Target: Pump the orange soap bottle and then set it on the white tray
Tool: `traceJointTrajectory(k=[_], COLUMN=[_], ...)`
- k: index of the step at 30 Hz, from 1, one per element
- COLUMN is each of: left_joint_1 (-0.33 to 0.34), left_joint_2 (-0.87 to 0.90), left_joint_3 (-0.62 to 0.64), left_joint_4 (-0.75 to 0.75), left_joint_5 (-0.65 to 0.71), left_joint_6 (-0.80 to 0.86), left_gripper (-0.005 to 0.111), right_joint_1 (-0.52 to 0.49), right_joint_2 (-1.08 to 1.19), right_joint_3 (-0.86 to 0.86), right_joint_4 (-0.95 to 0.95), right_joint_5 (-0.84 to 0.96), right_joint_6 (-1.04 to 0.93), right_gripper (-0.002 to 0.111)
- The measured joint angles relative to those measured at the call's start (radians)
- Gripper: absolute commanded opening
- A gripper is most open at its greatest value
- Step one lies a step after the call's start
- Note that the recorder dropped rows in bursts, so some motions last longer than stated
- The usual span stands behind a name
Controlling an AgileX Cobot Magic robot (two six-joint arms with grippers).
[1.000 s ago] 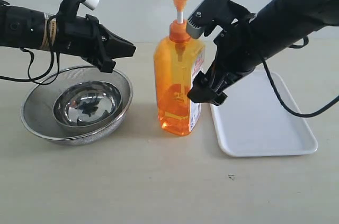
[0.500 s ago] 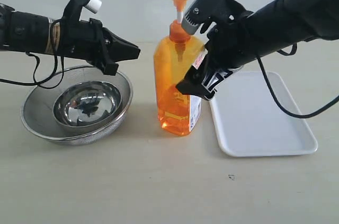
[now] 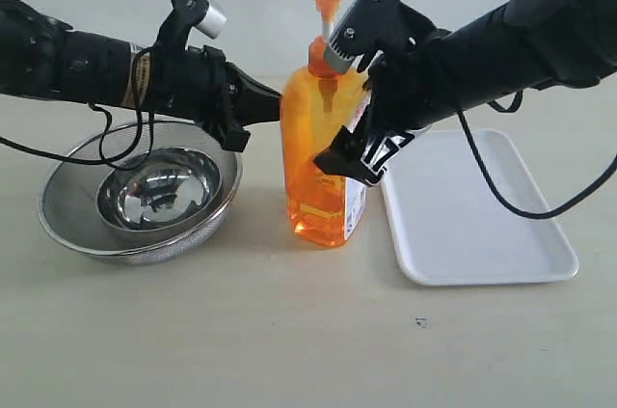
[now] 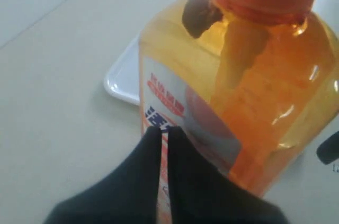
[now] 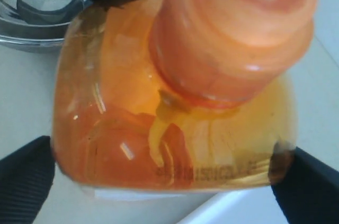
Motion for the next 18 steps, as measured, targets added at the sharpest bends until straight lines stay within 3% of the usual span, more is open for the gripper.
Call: traceJointTrajectory(k=[7,18], left_joint_1=[-0.006,-0.016], left_joint_2=[0.000,0.000], left_joint_3=[0.000,0.000], left_joint_4=[-0.003,-0.003], left_joint_5=[0.000,0.000], left_joint_6=[0.002,0.000], left_gripper=[0.005,0.005], right_joint_1=[0.000,0.000], right_joint_2=[0.000,0.000], right_joint_3=[0.000,0.000], right_joint_4=[0.103,0.116], right_joint_5=[-0.013,-0.015], right_joint_6=[-0.110,-0.047], right_gripper=[0.104,0.104])
